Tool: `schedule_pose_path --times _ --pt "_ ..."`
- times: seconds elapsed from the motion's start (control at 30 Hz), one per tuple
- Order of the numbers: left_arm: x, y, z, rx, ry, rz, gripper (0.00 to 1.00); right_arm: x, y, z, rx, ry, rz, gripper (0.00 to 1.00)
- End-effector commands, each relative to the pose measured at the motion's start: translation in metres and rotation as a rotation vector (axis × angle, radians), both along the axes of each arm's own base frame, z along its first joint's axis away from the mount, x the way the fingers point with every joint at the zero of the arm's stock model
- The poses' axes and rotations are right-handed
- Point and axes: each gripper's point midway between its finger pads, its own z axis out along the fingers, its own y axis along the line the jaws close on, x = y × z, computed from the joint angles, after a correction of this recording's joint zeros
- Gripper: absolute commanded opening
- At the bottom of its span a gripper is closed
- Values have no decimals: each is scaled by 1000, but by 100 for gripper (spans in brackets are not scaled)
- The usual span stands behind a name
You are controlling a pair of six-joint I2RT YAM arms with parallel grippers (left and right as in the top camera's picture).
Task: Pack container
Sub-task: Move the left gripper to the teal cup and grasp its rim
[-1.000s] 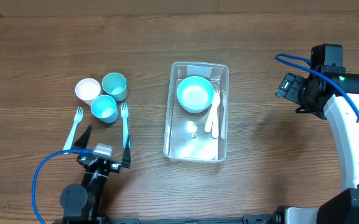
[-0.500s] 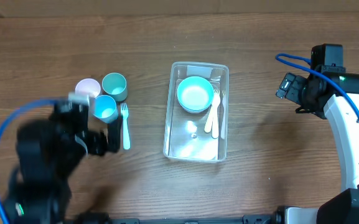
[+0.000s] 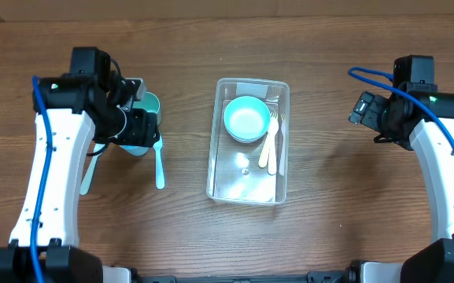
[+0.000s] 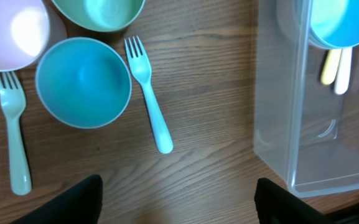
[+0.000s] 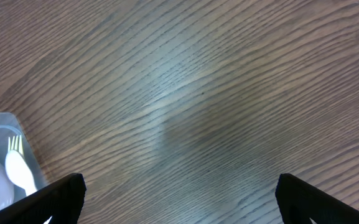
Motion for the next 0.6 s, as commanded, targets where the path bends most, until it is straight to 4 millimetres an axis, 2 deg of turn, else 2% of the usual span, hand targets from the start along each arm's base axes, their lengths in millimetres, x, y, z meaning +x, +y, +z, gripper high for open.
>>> schedule_pose_path --times 0.0,0.03,0.1,0.17,0.33,0.43,0.5,0.57 --pt "3 -4 -16 -16 36 -53 51 4 -2 16 -13 -46 0 100" --pt "6 -4 -19 -15 38 -53 49 4 -2 16 -13 -46 0 100" --pt "9 -4 -25 -15 48 -61 51 4 -2 16 -13 -46 0 100" --pt "10 -2 -31 -2 59 -84 47 4 -2 16 -13 -46 0 100" --pt "17 11 -50 77 96 -68 52 4 -2 16 -13 -46 0 100" --pt "21 14 -58 90 105 -62 61 4 -2 16 -13 -46 0 100" --pt "24 13 -62 90 107 -63 74 4 -2 16 -13 -46 0 100" --pt "25 13 -67 90 116 -65 77 4 -2 16 -13 -46 0 100"
